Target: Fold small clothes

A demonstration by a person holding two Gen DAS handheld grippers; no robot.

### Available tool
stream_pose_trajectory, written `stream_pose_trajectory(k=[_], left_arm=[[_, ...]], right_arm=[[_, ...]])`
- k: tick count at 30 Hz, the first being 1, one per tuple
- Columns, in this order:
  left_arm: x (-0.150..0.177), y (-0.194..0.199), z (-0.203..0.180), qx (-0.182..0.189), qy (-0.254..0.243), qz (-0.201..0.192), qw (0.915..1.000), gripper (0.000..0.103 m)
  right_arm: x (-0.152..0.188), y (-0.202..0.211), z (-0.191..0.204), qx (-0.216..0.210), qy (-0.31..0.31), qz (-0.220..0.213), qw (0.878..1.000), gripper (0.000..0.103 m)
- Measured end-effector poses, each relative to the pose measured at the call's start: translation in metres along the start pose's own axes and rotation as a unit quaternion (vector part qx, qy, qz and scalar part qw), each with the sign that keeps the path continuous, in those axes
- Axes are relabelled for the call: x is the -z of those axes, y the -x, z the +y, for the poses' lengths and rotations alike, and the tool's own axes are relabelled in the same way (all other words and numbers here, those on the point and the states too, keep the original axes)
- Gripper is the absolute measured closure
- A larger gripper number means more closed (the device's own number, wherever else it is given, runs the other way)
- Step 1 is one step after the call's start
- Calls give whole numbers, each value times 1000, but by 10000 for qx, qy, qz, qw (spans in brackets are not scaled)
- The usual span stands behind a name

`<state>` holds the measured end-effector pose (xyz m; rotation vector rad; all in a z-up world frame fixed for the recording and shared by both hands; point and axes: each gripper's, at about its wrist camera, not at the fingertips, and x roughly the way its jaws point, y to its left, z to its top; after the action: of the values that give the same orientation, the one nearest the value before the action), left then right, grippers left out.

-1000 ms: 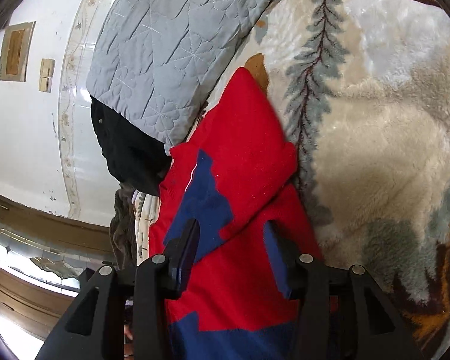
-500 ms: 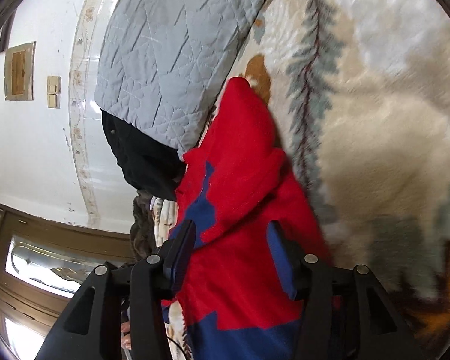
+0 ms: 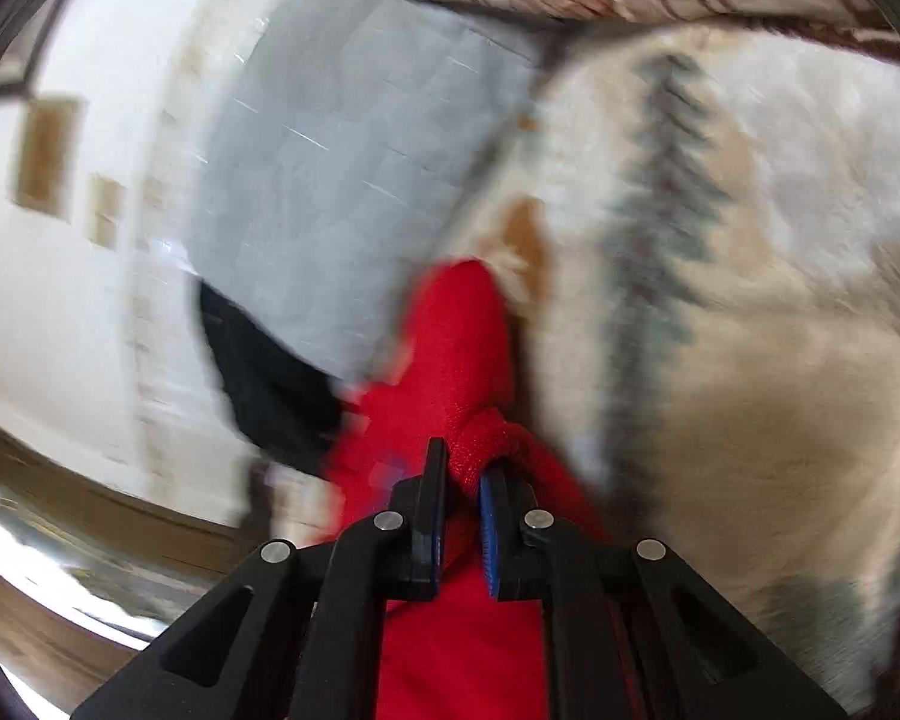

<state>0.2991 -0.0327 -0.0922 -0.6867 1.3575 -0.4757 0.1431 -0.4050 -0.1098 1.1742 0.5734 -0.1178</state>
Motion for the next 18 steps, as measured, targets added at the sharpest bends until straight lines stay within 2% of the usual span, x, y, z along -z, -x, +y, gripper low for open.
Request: stream_pose_trajectory(k=[1,3,4,5,7,9,11,12,13,14,16,17,18], left_arm=[[1,-3,4,124,71,67,9999,99],[5,11,11,369,80,121,9992,98],[6,22,12,392,30,41,9992,98],[8,36,12,461,-41,-134,9988,97],[7,58,7,606,-196,-421,9971,97],[0,64,-2,694,-290,-494,9959,90],[-7,55,-11,450,-407,-526,9968,80],[-10,48,-13,326,-473,-505,9971,79],[-13,39,-13,110,-535,-473,9974,79],[-16,23,-9,-266,-534,-385,9975,79],[-19,12,0,-287,-498,-334,9978,88],[-18,14,1,-225,-451,-336,9982,90],[-19,20,3,-109,-360,-296,9989,89]], right_arm=[[2,-9,-12,248,-118,195,9994,97],[3,-3,-21,-2,-382,209,9991,92],[3,6,-17,76,-414,173,9990,86],[4,17,-11,119,-359,66,9993,86],[6,33,6,-132,-41,-146,9998,84],[7,33,27,-224,338,-179,9990,74],[12,17,48,-210,741,-46,9970,71],[15,11,53,-168,870,-13,9961,71],[17,1,58,-105,1052,42,9944,71],[21,-11,62,66,1270,146,9918,71],[26,-39,59,786,1522,552,9837,75],[29,-44,58,892,1483,627,9829,75],[30,-39,59,872,1467,500,9841,72]])
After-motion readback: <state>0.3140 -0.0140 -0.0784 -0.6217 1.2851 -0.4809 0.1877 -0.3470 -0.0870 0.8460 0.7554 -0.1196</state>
